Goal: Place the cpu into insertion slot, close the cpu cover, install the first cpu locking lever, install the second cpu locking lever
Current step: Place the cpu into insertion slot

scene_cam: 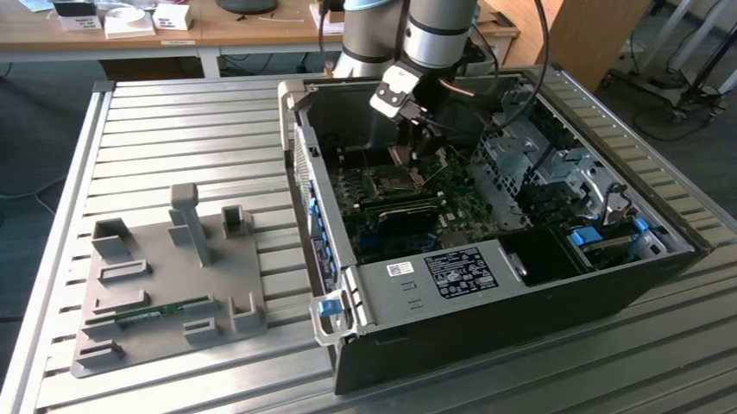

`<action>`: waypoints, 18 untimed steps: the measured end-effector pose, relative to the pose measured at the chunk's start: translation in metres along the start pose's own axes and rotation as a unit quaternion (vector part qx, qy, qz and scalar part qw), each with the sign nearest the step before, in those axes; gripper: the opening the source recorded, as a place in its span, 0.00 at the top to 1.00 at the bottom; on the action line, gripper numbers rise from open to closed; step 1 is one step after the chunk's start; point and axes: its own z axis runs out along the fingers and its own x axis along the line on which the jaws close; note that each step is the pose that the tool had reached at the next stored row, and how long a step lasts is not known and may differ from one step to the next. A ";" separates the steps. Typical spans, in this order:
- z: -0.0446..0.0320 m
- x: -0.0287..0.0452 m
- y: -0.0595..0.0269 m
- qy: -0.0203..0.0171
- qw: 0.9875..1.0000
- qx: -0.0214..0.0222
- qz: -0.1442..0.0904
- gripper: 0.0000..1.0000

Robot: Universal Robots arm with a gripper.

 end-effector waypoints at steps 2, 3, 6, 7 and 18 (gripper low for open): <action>0.0036 -0.0001 -0.0005 0.000 1.000 0.000 0.000 0.46; 0.0055 -0.0001 -0.0008 0.000 1.000 0.000 0.000 0.46; 0.0080 -0.0002 -0.0011 0.000 1.000 0.000 0.000 0.46; 0.0080 -0.0002 -0.0011 0.000 1.000 0.000 0.000 0.46; 0.0114 -0.0002 -0.0045 0.000 1.000 0.000 0.000 0.46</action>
